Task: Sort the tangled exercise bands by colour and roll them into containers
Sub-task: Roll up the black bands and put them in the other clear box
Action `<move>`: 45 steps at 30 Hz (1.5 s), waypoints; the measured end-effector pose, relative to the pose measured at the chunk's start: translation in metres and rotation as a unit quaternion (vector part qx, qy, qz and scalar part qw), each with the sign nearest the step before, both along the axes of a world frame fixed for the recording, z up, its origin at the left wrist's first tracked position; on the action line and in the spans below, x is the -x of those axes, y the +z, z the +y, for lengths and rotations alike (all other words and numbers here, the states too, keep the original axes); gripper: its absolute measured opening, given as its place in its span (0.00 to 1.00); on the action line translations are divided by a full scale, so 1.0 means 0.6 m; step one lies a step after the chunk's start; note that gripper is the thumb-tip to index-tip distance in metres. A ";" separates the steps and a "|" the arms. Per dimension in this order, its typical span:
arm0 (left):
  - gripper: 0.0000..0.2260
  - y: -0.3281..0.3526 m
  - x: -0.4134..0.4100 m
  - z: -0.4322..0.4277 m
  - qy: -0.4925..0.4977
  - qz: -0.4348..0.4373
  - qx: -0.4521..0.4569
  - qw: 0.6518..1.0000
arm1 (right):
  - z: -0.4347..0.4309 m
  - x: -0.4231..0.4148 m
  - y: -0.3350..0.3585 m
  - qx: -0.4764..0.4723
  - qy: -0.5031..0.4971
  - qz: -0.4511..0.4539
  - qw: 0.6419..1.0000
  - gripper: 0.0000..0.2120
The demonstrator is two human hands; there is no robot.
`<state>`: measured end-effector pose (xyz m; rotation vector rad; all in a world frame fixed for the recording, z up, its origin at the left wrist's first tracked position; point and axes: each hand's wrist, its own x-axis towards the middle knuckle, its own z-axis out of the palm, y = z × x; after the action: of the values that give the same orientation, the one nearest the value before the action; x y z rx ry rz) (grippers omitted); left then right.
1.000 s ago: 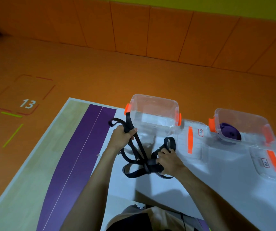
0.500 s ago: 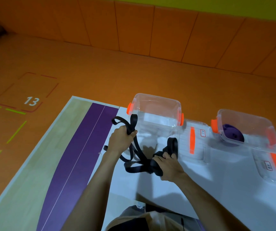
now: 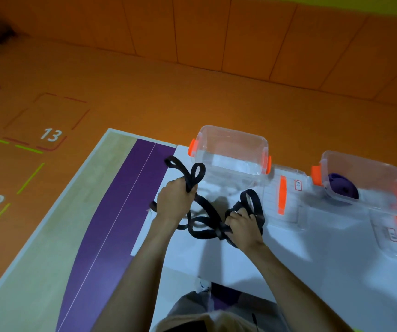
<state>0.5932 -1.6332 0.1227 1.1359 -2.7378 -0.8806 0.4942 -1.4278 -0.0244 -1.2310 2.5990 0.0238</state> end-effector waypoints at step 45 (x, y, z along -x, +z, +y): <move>0.10 0.080 -0.098 0.105 0.117 0.020 0.145 0.982 | 0.177 -0.027 0.062 0.246 -0.114 -0.339 0.901 0.17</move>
<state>0.6520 -1.5700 0.1704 1.3227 -2.5220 -0.4540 0.5102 -1.3214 0.0129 -0.8290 2.1350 -0.9783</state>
